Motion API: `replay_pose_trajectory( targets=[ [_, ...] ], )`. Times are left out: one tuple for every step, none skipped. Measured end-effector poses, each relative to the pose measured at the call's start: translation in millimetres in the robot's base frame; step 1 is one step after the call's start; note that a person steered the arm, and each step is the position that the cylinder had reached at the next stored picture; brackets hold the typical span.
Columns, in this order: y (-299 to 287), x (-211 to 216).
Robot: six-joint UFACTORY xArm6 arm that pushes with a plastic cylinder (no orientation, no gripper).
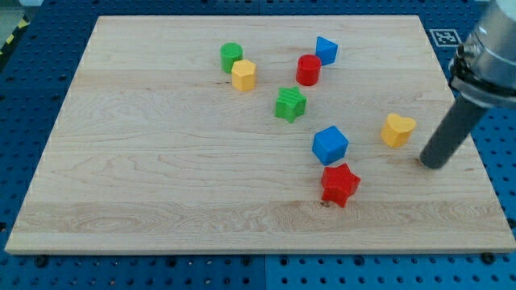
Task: Move the blue cube to the top left of the red star
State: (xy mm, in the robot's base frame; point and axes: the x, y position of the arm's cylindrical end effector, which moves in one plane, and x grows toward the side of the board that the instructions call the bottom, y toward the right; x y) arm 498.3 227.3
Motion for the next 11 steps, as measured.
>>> replay_pose_trajectory(
  targets=[
    [-0.1,-6.7],
    [-22.3,-6.3],
    [-54.3,-0.7],
    [-76.9,-17.0],
    [-94.0,-33.6],
    [-120.5,-33.6],
    [-133.4,-33.6],
    [-133.4,-33.1],
    [-133.4,-27.1],
    [-133.4,-17.7],
    [-133.4,-16.0]
  ],
)
